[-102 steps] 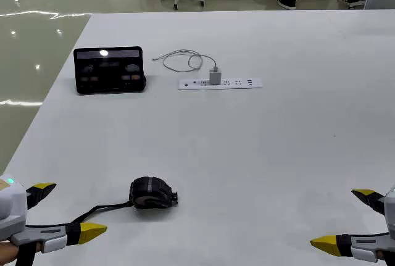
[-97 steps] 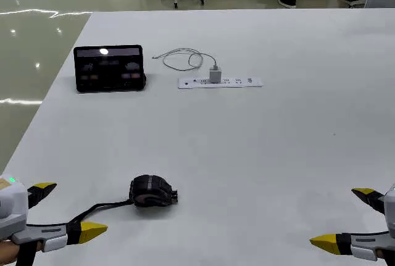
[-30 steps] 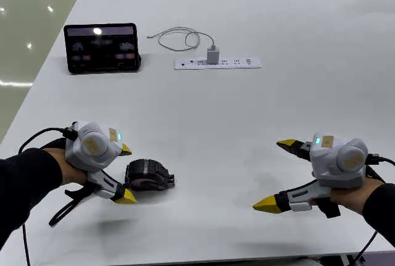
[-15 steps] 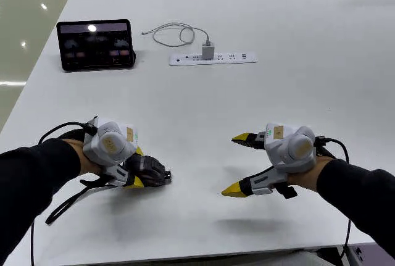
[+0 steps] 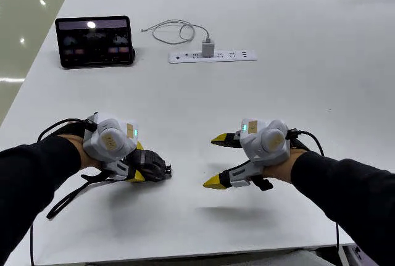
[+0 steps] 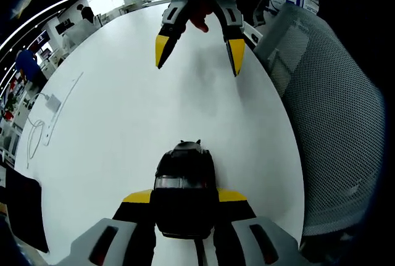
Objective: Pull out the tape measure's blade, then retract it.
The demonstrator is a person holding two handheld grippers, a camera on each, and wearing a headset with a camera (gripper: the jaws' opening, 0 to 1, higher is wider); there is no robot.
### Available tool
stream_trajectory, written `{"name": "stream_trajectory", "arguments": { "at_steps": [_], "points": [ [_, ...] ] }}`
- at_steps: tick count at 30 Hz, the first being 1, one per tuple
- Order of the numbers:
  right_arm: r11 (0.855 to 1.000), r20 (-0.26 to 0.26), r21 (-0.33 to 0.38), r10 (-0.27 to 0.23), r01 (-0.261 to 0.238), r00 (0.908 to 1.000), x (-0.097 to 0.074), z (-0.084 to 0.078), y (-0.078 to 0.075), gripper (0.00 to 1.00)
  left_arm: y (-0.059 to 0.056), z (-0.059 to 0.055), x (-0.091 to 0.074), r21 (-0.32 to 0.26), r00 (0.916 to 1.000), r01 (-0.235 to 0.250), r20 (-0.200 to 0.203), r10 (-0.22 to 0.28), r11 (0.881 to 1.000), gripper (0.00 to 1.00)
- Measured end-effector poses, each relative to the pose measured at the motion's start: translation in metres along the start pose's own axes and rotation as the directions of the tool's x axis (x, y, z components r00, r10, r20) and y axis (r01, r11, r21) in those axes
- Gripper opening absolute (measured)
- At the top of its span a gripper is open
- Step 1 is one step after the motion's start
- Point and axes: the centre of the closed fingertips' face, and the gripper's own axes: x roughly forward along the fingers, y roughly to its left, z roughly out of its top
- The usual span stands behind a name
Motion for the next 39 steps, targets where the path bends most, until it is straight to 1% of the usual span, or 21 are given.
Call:
{"name": "stream_trajectory", "arguments": {
  "at_steps": [1, 2, 3, 6, 9, 11, 13, 14, 15, 17, 18, 20, 22, 25, 27, 28, 31, 32, 34, 36, 39],
  "points": [
    [1.0, -0.005, -0.004, 0.006, -0.006, 1.0, 0.004, 0.001, 0.0, 0.59, 0.001, 0.0, 0.0, 0.014, 1.0, 0.001, -0.003, -0.001, 1.0, 0.31],
    [1.0, -0.008, -0.006, 0.008, -0.008, 0.9999, 0.006, 0.001, 0.0, 0.58, 0.002, 0.0, 0.0, 0.003, 1.0, 0.002, -0.006, -0.002, 1.0, 0.31],
    [1.0, -0.013, -0.006, 0.012, -0.012, 0.9998, 0.01, 0.001, 0.0, 0.58, 0.002, 0.0, 0.0, 0.01, 1.0, 0.002, -0.006, -0.002, 1.0, 0.31],
    [0.999, -0.025, -0.017, 0.028, -0.029, 0.9993, 0.016, 0.002, 0.003, 0.56, 0.005, 0.002, 0.001, -0.007, 1.0, 0.003, -0.006, -0.003, 1.0, 0.31],
    [0.998, -0.046, -0.045, 0.044, -0.046, 0.998, 0.021, 0.002, 0.004, 0.54, 0.009, 0.003, 0.003, 0.004, 0.9999, 0.005, -0.01, -0.005, 1.0, 0.31],
    [0.998, -0.053, -0.045, 0.046, -0.048, 0.9976, 0.024, 0.002, 0.002, 0.53, 0.013, 0.005, 0.004, 0.002, 0.9999, 0.0, -0.014, 0.0, 1.0, 0.31],
    [0.998, -0.064, -0.046, 0.05, -0.053, 0.9967, 0.027, 0.001, -0.001, 0.51, 0.019, 0.006, 0.005, -0.018, 0.9998, -0.011, -0.018, 0.011, 1.0, 0.31],
    [0.998, -0.077, -0.047, 0.049, -0.052, 0.9958, 0.029, -0.001, -0.002, 0.49, 0.021, 0.006, 0.006, -0.019, 0.9997, -0.014, -0.019, 0.014, 1.0, 0.31],
    [0.997, -0.092, -0.057, 0.046, -0.051, 0.9947, 0.03, -0.003, -0.005, 0.48, 0.022, 0.006, 0.006, -0.003, 0.9997, -0.015, -0.019, 0.015, 1.0, 0.31],
    [0.998, -0.087, -0.039, 0.039, -0.042, 0.9954, 0.035, 0.0, -0.01, 0.46, 0.023, 0.008, 0.006, 0.005, 0.9998, -0.009, -0.018, 0.009, 1.0, 0.31],
    [0.999, -0.095, -0.031, 0.04, -0.044, 0.9946, 0.038, 0.0, -0.012, 0.46, 0.023, 0.008, 0.006, 0.0, 0.9999, -0.003, -0.016, 0.003, 1.0, 0.31],
    [0.998, -0.105, -0.041, 0.043, -0.047, 0.9936, 0.042, 0.001, -0.012, 0.44, 0.024, 0.008, 0.007, -0.001, 0.9999, 0.001, -0.012, -0.001, 1.0, 0.31],
    [0.997, -0.117, -0.05, 0.05, -0.056, 0.9919, 0.046, 0.001, -0.011, 0.41, 0.022, 0.008, 0.007, 0.012, 1.0, 0.006, -0.007, -0.006, 1.0, 0.31],
    [0.996, -0.128, -0.056, 0.059, -0.067, 0.99, 0.053, -0.001, -0.01, 0.39, 0.021, 0.008, 0.007, -0.001, 1.0, 0.004, -0.005, -0.004, 1.0, 0.31],
    [0.995, -0.133, -0.057, 0.069, -0.077, 0.9887, 0.058, -0.002, -0.009, 0.36, 0.021, 0.008, 0.007, -0.008, 0.9999, 0.007, -0.011, -0.007, 1.0, 0.31],
    [0.994, -0.147, -0.067, 0.071, -0.081, 0.9865, 0.062, -0.004, -0.008, 0.35, 0.022, 0.007, 0.007, -0.009, 0.9998, 0.011, -0.017, -0.011, 1.0, 0.31],
    [0.995, -0.188, -0.088, 0.036, -0.054, 0.9815, 0.07, -0.009, -0.013, 0.26, 0.021, 0.007, 0.008, -0.005, 0.9991, 0.016, -0.039, -0.017, 1.0, 0.31],
    [0.994, -0.19, -0.099, 0.037, -0.057, 0.9812, 0.073, -0.007, -0.013, 0.23, 0.021, 0.007, 0.007, -0.005, 0.999, 0.018, -0.042, -0.018, 1.0, 0.31],
    [0.992, -0.205, -0.101, 0.055, -0.077, 0.9772, 0.078, -0.007, -0.012, 0.23, 0.021, 0.007, 0.007, -0.026, 0.999, 0.024, -0.038, -0.025, 0.999, 0.31],
    [0.989, -0.218, -0.127, 0.053, -0.082, 0.9745, 0.082, -0.005, -0.014, 0.25, 0.021, 0.007, 0.007, -0.028, 0.9991, 0.027, -0.033, -0.028, 0.999, 0.31],
    [0.987, -0.21, -0.132, 0.06, -0.089, 0.9759, 0.085, 0.002, -0.015, 0.22, 0.021, 0.007, 0.007, -0.036, 0.9991, 0.025, -0.032, -0.026, 0.999, 0.32]
  ]
}}
